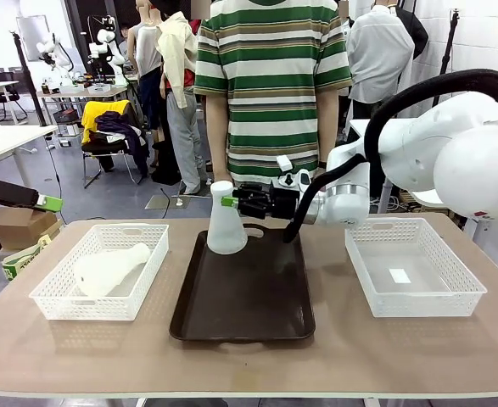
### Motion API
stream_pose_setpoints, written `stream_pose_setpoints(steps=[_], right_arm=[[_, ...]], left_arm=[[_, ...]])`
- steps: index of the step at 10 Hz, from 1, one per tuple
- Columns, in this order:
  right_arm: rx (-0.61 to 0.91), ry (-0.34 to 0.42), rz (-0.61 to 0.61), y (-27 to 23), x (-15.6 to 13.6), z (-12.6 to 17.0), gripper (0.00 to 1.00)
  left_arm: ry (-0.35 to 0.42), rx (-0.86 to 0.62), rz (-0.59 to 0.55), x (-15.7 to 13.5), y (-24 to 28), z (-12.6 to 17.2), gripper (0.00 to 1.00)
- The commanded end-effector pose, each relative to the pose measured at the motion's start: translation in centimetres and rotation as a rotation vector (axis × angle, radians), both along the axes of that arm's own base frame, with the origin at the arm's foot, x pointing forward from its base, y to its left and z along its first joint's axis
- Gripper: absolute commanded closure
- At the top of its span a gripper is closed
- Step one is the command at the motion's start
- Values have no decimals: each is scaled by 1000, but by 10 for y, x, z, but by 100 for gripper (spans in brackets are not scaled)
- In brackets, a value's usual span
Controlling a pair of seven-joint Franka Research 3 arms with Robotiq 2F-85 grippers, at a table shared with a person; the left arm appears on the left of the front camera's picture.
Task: Prepare the laboratory tools.
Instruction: Place the picked Big flask upright in the Handle tray as instructed by the person.
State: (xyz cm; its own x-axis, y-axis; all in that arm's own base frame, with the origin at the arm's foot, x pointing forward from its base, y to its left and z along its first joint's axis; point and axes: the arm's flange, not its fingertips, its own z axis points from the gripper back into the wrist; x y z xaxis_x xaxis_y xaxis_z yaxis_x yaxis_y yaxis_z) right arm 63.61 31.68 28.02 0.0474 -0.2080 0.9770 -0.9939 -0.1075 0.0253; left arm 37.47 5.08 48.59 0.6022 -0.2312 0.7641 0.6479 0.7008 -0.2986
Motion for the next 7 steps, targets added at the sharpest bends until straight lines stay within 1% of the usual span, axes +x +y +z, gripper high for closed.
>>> stream_pose_setpoints(steps=[1, 3, 5, 6, 7], right_arm=[[6, 19, -24, 6, 8, -4, 100], [-4, 35, -27, 5, 7, -10, 100], [-19, 69, -19, 2, 5, -18, 100], [-24, 69, -15, 2, 4, -17, 100], [-29, 67, -17, 1, 3, -14, 96]], left_arm=[[-26, -19, -11, 2, 2, -2, 0], [-26, -19, -11, 2, 2, -2, 0], [-26, -19, -11, 2, 2, -2, 0], [-26, -19, -11, 2, 2, -2, 0], [-26, -19, -11, 2, 2, -2, 0]])
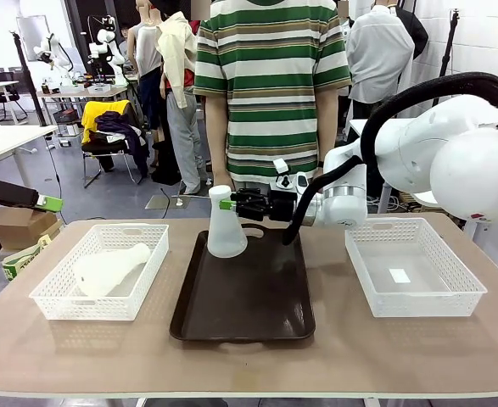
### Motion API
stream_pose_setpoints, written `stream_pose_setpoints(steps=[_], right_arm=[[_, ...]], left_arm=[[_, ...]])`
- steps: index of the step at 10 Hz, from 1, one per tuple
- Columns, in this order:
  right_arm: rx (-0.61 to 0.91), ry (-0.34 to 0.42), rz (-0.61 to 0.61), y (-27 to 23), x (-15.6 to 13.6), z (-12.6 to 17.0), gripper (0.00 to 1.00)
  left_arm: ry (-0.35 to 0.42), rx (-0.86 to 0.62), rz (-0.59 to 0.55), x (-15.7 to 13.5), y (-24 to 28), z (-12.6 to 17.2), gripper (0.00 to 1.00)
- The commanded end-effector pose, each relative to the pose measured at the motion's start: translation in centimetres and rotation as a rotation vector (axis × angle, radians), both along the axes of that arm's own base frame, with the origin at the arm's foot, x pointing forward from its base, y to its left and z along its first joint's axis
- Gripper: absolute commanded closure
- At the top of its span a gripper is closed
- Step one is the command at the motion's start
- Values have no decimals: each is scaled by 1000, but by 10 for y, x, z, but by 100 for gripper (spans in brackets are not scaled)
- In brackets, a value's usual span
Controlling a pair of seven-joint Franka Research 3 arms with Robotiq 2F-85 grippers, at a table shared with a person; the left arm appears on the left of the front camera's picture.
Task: Prepare the laboratory tools.
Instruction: Place the picked Big flask upright in the Handle tray as instructed by the person.
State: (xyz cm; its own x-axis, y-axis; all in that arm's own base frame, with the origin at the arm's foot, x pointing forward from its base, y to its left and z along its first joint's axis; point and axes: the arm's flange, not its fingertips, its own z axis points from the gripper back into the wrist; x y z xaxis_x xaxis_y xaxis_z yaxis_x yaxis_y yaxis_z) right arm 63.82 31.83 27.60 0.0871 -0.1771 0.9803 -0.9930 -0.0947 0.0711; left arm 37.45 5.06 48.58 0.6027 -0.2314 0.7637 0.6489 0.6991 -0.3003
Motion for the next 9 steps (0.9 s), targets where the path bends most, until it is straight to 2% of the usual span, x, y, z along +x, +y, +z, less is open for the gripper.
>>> stream_pose_setpoints(steps=[1, 5, 6, 9], right_arm=[[-12, 29, -4, -2, 1, -7, 78], [-41, 56, 7, -1, 3, -11, 6], [-56, 58, 8, 0, 4, -11, 0], [-78, 90, 13, -4, 2, -13, 0]], left_arm=[[-28, -18, -9, 2, 2, -2, 0], [-28, -18, -9, 2, 2, -2, 0], [-28, -18, -9, 2, 2, -2, 0], [-28, -18, -9, 2, 2, -2, 0]])
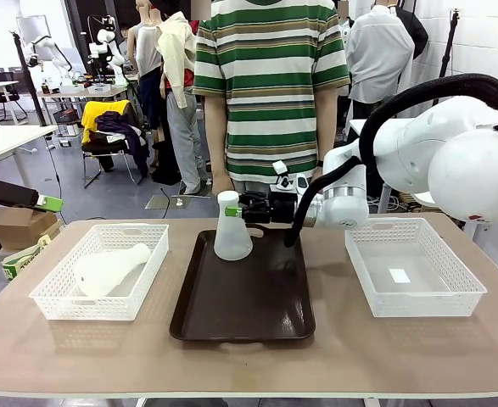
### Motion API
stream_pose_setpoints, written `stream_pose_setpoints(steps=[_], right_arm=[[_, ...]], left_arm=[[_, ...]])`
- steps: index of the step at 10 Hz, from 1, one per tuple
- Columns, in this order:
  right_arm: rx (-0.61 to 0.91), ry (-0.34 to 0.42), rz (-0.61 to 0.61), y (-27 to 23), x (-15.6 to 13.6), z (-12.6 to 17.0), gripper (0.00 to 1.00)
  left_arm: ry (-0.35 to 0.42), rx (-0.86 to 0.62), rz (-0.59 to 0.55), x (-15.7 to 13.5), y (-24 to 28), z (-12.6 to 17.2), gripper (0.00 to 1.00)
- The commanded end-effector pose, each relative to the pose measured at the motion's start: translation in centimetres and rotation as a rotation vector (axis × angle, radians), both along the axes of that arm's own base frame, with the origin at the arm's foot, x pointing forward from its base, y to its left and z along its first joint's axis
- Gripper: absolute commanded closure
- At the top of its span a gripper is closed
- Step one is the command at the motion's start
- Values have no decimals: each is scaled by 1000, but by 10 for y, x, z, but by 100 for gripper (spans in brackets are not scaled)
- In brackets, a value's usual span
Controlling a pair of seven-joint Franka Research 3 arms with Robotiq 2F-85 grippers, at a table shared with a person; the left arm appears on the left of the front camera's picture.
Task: Prepare the laboratory tools.
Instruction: Place the picked Big flask upright in the Handle tray as instructed by the person.
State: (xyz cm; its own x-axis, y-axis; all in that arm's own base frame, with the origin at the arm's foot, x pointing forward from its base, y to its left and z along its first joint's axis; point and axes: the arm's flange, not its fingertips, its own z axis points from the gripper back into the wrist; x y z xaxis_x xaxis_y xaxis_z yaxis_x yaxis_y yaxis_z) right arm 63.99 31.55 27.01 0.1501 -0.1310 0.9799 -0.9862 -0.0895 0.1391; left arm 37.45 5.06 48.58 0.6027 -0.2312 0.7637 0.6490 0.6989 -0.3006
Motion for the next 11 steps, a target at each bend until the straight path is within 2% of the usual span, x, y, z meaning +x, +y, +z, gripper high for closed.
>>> stream_pose_setpoints(steps=[1, 4, 6, 7, 11], right_arm=[[-54, 42, 9, -3, -2, -4, 0], [-138, 42, 10, -6, -6, 8, 0], [-211, 58, -31, -5, -6, 11, 0], [-109, 32, 5, -5, 0, 3, 0], [-109, 32, 5, -5, 0, 3, 0]], left_arm=[[-28, -17, -9, 2, 2, -2, 0], [-28, -17, -9, 2, 2, -2, 0], [-28, -17, -9, 2, 2, -2, 0], [-28, -17, -9, 2, 2, -2, 0], [-28, -17, -9, 2, 2, -2, 0]])
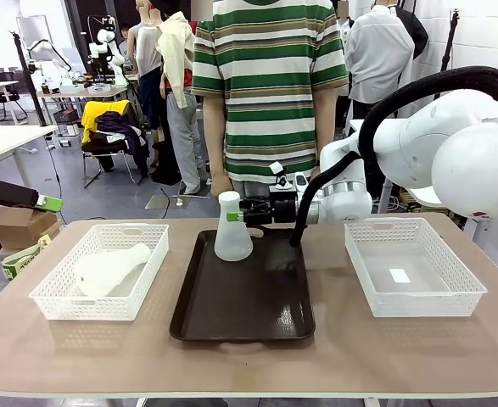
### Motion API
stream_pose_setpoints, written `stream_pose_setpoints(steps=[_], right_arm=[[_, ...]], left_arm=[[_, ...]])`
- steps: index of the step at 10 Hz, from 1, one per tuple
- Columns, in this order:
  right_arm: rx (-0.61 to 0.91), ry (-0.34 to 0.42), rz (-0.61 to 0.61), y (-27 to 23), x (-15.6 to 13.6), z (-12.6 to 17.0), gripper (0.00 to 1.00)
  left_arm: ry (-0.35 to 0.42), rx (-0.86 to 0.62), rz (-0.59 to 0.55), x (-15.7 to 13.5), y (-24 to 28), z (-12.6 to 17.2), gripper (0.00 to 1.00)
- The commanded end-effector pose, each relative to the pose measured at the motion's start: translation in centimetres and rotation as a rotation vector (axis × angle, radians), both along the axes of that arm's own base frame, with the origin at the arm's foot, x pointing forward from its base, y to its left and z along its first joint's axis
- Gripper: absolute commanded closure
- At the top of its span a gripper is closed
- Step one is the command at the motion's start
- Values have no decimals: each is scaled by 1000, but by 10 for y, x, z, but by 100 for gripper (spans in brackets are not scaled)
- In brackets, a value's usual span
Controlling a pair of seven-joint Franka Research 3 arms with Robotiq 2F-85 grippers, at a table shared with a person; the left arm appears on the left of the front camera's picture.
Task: Prepare the laboratory tools.
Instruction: Place the picked Big flask upright in the Handle tray as instructed by the person, then pick up the Big flask that the person points to.
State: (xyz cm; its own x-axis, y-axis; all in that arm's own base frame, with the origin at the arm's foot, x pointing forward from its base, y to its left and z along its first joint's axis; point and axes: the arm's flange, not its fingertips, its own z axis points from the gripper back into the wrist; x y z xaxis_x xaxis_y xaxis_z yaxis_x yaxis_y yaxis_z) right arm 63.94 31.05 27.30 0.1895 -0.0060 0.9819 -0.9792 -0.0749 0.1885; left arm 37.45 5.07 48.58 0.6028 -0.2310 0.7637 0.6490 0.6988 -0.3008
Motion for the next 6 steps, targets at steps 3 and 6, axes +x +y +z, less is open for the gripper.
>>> stream_pose_setpoints(steps=[3, 6], right_arm=[[17, -7, -1, 0, 0, 0, 0], [17, -7, -1, 0, 0, 0, 0]], left_arm=[[-28, -17, -9, 2, 2, -2, 0], [-28, -17, -9, 2, 2, -2, 0]])
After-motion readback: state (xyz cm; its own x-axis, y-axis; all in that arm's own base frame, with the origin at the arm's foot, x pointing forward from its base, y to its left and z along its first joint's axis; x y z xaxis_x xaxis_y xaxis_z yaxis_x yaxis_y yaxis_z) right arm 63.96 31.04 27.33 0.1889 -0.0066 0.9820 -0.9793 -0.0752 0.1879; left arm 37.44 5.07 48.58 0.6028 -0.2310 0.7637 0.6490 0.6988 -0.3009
